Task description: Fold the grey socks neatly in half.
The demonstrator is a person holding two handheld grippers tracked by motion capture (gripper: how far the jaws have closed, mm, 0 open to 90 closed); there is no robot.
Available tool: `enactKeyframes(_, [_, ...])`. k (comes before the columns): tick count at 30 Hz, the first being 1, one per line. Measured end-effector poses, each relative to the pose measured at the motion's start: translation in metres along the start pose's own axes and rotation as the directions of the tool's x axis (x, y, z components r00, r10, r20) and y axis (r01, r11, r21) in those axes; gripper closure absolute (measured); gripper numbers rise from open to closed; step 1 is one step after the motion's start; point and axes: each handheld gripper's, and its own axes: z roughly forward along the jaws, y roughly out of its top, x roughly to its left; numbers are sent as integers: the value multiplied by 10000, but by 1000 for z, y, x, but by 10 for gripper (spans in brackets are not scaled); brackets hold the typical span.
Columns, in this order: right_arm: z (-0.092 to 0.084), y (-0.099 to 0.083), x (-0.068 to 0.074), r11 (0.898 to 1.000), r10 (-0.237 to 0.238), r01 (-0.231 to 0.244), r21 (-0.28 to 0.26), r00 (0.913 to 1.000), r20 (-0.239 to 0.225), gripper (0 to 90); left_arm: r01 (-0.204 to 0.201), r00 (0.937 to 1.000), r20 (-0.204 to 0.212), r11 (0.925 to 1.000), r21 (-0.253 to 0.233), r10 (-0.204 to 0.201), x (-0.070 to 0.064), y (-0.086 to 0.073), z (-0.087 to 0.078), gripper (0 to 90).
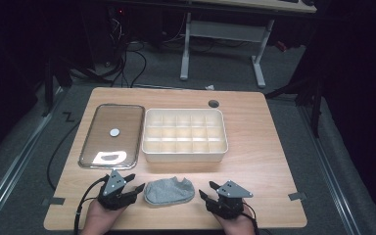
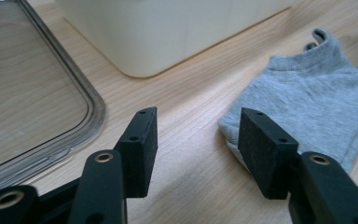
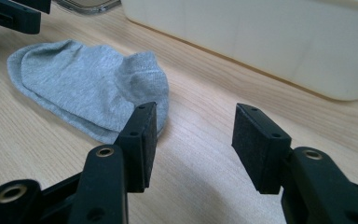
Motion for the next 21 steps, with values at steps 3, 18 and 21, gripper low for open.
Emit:
enactKeyframes(3, [1,1,2,10000,-37,37,-33,9999,-94,519,-32,10000,52,10000,36,32,-3,1,1,475])
enactKeyframes(18, [24,13,13,9963,256,-261,818,9996,72,543,-241,9964,806,9994,-236,259,-36,13,8,465])
enactKeyframes(21, [26,15,15,9957,370,-364,856,9993,-59,563,-416,9946,953,9991,-95,423,-42,15,12,489])
